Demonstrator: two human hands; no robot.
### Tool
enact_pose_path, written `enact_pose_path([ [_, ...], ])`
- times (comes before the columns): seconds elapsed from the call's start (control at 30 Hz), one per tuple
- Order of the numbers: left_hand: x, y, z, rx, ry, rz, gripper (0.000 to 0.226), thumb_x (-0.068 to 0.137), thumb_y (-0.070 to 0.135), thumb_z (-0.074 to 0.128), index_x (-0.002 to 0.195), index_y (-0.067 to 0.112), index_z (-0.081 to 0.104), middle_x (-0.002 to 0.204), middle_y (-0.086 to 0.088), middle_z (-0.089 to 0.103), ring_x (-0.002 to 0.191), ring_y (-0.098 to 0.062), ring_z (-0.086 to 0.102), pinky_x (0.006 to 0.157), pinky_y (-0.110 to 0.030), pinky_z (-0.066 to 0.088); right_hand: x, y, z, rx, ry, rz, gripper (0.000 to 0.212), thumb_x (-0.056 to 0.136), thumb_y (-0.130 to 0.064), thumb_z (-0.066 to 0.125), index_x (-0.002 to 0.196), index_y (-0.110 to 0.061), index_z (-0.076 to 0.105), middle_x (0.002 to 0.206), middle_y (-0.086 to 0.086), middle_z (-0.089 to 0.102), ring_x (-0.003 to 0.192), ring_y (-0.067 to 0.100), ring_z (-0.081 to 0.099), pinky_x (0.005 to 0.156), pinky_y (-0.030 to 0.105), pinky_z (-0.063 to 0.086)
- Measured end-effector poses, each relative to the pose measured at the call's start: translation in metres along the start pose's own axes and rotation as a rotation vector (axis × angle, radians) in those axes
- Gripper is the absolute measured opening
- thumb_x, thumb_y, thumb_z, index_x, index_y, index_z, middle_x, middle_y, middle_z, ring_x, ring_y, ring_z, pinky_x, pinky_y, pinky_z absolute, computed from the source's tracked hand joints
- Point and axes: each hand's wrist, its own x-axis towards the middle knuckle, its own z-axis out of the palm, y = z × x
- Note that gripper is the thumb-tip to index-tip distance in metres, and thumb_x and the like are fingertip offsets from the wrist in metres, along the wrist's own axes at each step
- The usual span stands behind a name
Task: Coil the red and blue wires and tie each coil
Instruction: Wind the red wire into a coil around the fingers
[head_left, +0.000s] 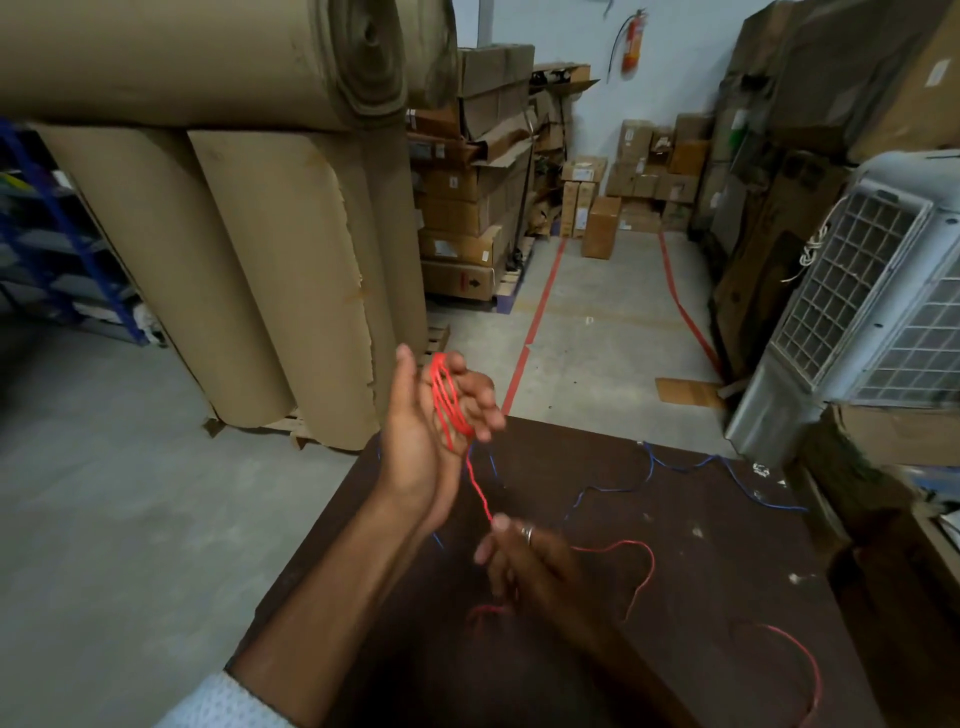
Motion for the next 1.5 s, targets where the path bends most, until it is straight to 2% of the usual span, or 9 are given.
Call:
enact_pose_path([
  [0.07,0.012,0.007,-0.006,0.006,0.078,0.066,0.05,0.106,0.047,0.017,0.092,0.013,0.052,0.067,-0.009,0.064,0.058,-0.021,0.064,0.05,-0.023,0.047,-0.014,0.004,0.004,0.049,-0.044,0.028,0.049,0.101,-0.043,0.045,0.089,-0.001,0.068,0.05,0.006,0.054,0.04,0.013,0.048,0.045,0.018,0.04],
  [0.3,0.03,-0.002,-0.035,0.41,0.212,0.185,0.045,0.1,0.046,0.025,0.102,0.01,0.052,0.079,-0.012,0.07,0.07,-0.027,0.07,0.059,-0.031,0.051,-0.061,-0.046,-0.009,-0.029,-0.117,-0.06,0.02,0.096,-0.039,0.061,0.1,-0.026,0.075,0.051,-0.002,0.06,0.046,0.014,0.052,0.049,0.027,0.042],
  [0.47,0.002,-0.027,-0.037,0.65,-0.018,0.069,0.056,0.101,0.047,0.023,0.105,0.003,0.057,0.077,-0.012,0.068,0.061,-0.028,0.06,0.06,-0.037,0.045,-0.065,-0.118,-0.03,-0.047,-0.089,-0.241,0.017,0.094,-0.03,0.062,0.1,-0.023,0.076,0.062,-0.003,0.063,0.048,0.01,0.052,0.045,0.023,0.041],
  [0.57,-0.023,-0.036,-0.023,0.77,-0.136,0.02,0.057,0.102,0.043,0.017,0.086,0.018,0.066,0.062,-0.004,0.063,0.055,-0.023,0.053,0.058,-0.028,0.045,-0.045,-0.146,-0.048,-0.292,0.002,-0.473,0.019,0.098,-0.016,0.056,0.091,-0.017,0.073,0.066,-0.011,0.066,0.054,0.0,0.058,0.053,0.012,0.043],
  [0.63,-0.035,-0.041,-0.013,0.763,-0.229,-0.018,0.06,0.103,0.044,0.013,0.084,0.02,0.065,0.057,-0.004,0.054,0.052,-0.018,0.047,0.055,-0.021,0.038,-0.023,-0.156,-0.06,-0.418,0.143,-0.53,0.019,0.098,-0.016,0.058,0.086,-0.018,0.073,0.062,-0.003,0.063,0.055,0.003,0.057,0.055,0.015,0.043],
  [0.9,-0.049,-0.024,0.011,0.47,-0.294,-0.081,0.066,0.095,0.063,0.013,0.088,0.015,0.057,0.051,0.005,0.043,0.046,-0.011,0.034,0.049,-0.029,0.024,0.054,-0.114,-0.08,-0.185,0.286,-0.346,0.023,0.096,-0.027,0.062,0.081,-0.012,0.069,0.055,-0.002,0.049,0.043,0.007,0.041,0.041,0.021,0.035],
  [1.13,-0.02,0.016,0.01,0.217,-0.188,0.124,0.059,0.098,0.052,0.012,0.092,0.009,0.052,0.057,-0.006,0.045,0.045,-0.019,0.043,0.051,-0.025,0.041,0.027,-0.014,-0.006,-0.063,0.057,-0.069,0.037,0.101,-0.043,0.047,0.078,-0.019,0.064,0.05,-0.011,0.048,0.041,-0.001,0.039,0.042,0.013,0.031],
  [1.33,0.008,0.017,-0.018,0.306,0.032,0.228,0.049,0.098,0.05,0.022,0.096,0.012,0.053,0.063,-0.003,0.053,0.053,-0.023,0.05,0.061,-0.034,0.044,-0.03,-0.031,0.016,0.048,-0.094,-0.043,0.041,0.1,-0.049,0.047,0.078,-0.018,0.064,0.049,-0.004,0.047,0.043,0.006,0.042,0.045,0.02,0.036],
  [1.5,0.014,0.002,-0.045,0.639,0.073,0.259,0.05,0.098,0.056,0.026,0.102,0.015,0.054,0.071,-0.005,0.055,0.061,-0.023,0.053,0.066,-0.038,0.045,-0.05,-0.075,0.002,0.145,-0.264,-0.056,0.026,0.098,-0.035,0.054,0.095,-0.013,0.067,0.072,0.01,0.072,0.059,0.016,0.065,0.053,0.022,0.047],
])
